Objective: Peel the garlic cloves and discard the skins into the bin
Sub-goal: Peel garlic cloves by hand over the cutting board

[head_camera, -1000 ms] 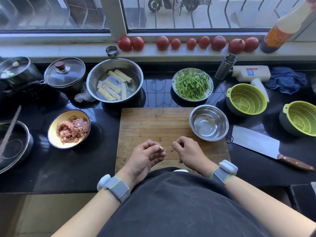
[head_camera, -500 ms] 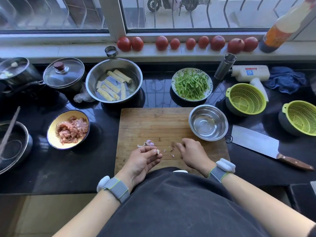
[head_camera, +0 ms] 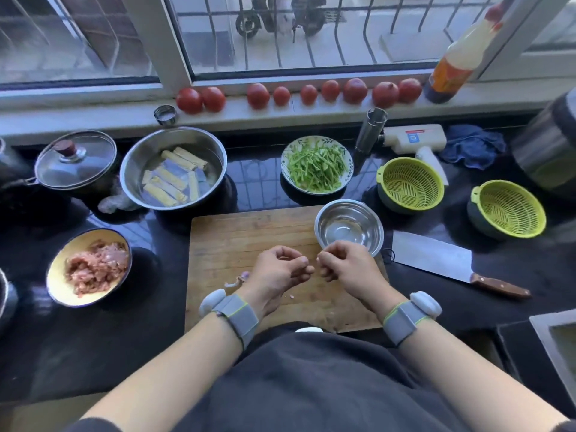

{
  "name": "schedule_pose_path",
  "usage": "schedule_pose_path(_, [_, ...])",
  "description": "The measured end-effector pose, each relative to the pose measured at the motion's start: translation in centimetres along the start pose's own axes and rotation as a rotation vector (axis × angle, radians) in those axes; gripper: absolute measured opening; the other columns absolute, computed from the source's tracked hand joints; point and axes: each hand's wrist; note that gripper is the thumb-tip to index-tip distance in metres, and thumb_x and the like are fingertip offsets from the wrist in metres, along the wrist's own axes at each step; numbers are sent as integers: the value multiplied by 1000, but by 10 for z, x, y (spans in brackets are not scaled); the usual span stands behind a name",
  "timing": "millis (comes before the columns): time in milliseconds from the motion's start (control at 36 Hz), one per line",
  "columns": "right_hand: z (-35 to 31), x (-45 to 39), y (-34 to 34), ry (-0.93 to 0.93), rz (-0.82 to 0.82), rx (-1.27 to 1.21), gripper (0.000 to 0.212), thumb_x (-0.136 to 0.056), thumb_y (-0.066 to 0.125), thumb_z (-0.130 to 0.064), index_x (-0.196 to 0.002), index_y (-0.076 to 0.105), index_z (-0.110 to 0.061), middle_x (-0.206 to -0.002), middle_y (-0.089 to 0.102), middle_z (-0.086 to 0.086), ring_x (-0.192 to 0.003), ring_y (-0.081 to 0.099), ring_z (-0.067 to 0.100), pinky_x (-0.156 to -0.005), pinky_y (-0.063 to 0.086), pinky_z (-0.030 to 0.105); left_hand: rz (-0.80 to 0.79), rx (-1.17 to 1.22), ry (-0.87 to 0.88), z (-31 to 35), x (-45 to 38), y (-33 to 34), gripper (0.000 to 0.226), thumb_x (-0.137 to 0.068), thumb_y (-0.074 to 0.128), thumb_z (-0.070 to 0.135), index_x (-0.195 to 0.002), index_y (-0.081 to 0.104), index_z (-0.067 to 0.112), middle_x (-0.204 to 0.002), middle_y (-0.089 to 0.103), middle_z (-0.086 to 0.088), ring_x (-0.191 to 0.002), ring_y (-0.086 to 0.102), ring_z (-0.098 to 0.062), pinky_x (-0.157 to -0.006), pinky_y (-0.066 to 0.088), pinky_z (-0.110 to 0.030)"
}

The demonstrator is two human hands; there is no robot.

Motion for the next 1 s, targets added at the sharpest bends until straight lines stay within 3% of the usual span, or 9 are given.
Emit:
schedule_pose_path(139, [12,-24,-31,-68,239,542,6,-90,66,-15,-88,70,-19,-85,73,2,-84,66,25,-76,50,33,121,-56,86,7,-3,-8,6,-99,59,6,-94,58,3,-78,65,-14,-59,67,-18,-54,55,-23])
schedule_pose_path(250, [11,-36,-30,-62,231,684,16,-89,58,-9,-96,72,-15,-101,72,10,-100,63,35,-79,45,33,356,-144,89,8,2,-49,39,-106,46,33,-83,60,5,-52,56,-6,-51,57,-25,-45,44,-24])
schedule_pose_path(444, [10,-39,-5,-260,294,601,11,-89,63,-6,-94,72,-9,-100,66,11,-94,61,30,-83,49,36,597,-592,211,-7,25,-129,30,-90,49,-4,-93,65,21,-92,69,1,-94,67,-24,-88,53,-34])
schedule_pose_path(528, [-2,-28,24,-247,173,564,28,-101,56,-25,-78,65,-10,-77,67,8,-77,60,29,-68,42,35,493,-701,175,-14,28,-130,18,-91,68,15,-108,66,21,-103,66,2,-99,63,-17,-81,43,-20])
schedule_pose_path(583, [-5,-22,43,-191,53,531,32,-103,50,-26,-76,62,-14,-73,66,5,-72,62,29,-68,46,37,381,-777,179,-21,22,-118,36,-87,75,28,-121,63,24,-111,57,1,-98,59,-11,-84,40,-18])
schedule_pose_path(667, [-5,-13,69,-72,-156,440,22,-99,47,-14,-93,65,-24,-82,69,-1,-66,68,23,-68,57,34,294,-873,201,-33,8,-104,50,-85,75,33,-132,56,32,-114,46,5,-101,60,-10,-97,43,-24])
schedule_pose_path(750, [-1,-5,77,-28,-278,482,19,-95,54,-14,-101,69,-24,-83,68,-7,-67,70,17,-70,55,26,340,-999,204,-39,-5,-97,35,-91,67,25,-126,61,28,-120,51,1,-110,61,-20,-100,45,-29])
schedule_pose_path(861, [4,-1,75,59,-278,415,13,-94,58,-13,-92,69,-19,-72,66,-6,-58,65,12,-65,56,29,277,-642,219,-37,-6,-97,22,-87,70,2,-101,65,18,-103,72,1,-102,70,-20,-99,51,-32])
schedule_pose_path(1000, [-1,4,77,170,-331,-62,20,-98,62,-13,-118,62,-6,-102,68,15,-71,68,19,-70,60,33,176,-215,271,-32,17,-91,25,-85,70,-9,-96,66,13,-88,78,3,-90,70,-18,-88,57,-40])
Point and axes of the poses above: each hand's wrist, its own x-axis away from the middle knuckle, its own y-axis out of the palm, z = x × y
